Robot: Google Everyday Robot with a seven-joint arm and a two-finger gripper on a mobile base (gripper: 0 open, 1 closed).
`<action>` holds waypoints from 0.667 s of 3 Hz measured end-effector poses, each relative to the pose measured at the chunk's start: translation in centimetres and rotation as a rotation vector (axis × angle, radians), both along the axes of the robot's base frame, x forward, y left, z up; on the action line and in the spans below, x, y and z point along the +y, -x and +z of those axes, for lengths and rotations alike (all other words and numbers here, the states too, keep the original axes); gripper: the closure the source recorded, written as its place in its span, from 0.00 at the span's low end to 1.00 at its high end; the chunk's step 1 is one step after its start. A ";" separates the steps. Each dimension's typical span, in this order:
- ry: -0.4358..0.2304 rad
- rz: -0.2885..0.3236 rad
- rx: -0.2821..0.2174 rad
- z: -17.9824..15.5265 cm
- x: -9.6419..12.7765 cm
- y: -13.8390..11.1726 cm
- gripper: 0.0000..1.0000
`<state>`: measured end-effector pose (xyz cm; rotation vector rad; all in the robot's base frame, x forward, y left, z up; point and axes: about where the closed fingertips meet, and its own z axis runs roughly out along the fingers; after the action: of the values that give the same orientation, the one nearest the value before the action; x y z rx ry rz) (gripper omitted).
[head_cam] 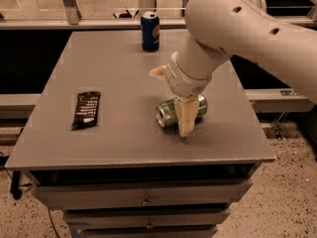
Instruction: Place green can upright
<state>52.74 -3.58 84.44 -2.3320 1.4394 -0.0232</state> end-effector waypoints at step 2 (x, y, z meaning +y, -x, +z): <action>0.103 -0.039 0.049 -0.1 -0.8 0.0 0.36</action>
Offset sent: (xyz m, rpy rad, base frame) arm -0.0070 -0.0138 -0.0030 -0.1754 0.1253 -0.0885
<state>52.71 -4.40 84.33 -2.4021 1.5410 -0.0525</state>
